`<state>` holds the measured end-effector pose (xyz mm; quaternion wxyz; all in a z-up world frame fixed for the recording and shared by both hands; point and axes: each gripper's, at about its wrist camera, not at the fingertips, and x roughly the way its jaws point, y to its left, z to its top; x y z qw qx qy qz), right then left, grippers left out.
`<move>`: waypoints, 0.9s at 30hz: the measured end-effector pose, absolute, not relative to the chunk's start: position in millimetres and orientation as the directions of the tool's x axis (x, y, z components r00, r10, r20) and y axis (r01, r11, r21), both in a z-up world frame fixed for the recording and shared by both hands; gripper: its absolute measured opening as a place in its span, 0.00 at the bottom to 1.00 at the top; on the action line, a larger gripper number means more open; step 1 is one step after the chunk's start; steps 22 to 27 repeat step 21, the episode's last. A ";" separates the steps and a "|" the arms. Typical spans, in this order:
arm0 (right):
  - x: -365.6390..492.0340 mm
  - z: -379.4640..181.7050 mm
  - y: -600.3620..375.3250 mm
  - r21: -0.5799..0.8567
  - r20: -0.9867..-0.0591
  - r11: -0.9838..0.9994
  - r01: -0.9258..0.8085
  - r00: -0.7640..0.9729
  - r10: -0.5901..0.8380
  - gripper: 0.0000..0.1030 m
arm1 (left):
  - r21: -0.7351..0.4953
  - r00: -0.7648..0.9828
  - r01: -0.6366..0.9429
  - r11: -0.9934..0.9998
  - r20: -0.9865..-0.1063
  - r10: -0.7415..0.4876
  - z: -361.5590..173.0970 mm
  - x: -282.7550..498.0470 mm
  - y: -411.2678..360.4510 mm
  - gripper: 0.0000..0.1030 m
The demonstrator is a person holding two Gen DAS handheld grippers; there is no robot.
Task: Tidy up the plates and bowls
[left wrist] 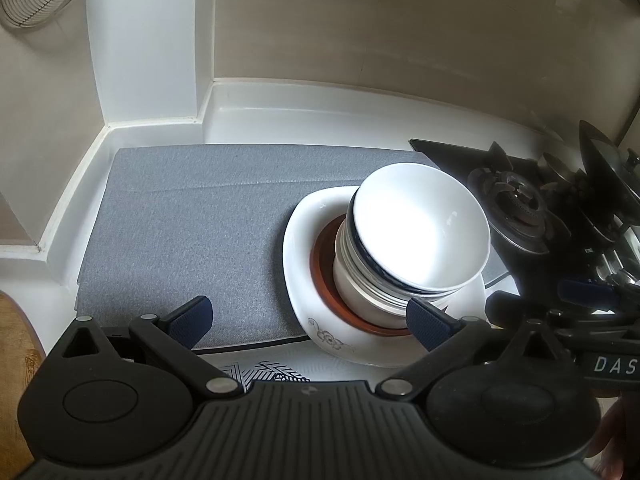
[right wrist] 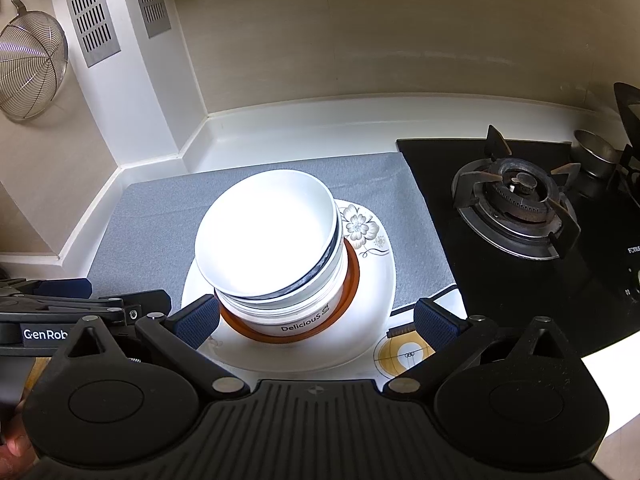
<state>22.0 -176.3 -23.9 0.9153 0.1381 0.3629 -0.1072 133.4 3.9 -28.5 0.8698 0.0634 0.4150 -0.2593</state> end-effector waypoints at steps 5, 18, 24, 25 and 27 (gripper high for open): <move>20.7 -24.8 -176.5 0.180 -0.695 0.936 0.302 0.713 -0.096 1.00 | -0.106 0.518 0.506 0.856 -0.756 -0.400 -30.0 132.5 5.3 1.00; 15.9 -24.2 -172.9 0.180 -0.696 0.934 0.309 0.711 -0.101 1.00 | -0.116 0.516 0.507 0.854 -0.753 -0.408 -29.6 129.6 7.7 1.00; 14.7 -24.5 -173.0 0.182 -0.696 0.933 0.309 0.712 -0.100 1.00 | -0.113 0.519 0.507 0.854 -0.751 -0.408 -29.3 129.1 7.8 1.00; 14.7 -24.5 -173.0 0.182 -0.696 0.933 0.309 0.712 -0.100 1.00 | -0.113 0.519 0.507 0.854 -0.751 -0.408 -29.3 129.1 7.8 1.00; 14.7 -24.5 -173.0 0.182 -0.696 0.933 0.309 0.712 -0.100 1.00 | -0.113 0.519 0.507 0.854 -0.751 -0.408 -29.3 129.1 7.8 1.00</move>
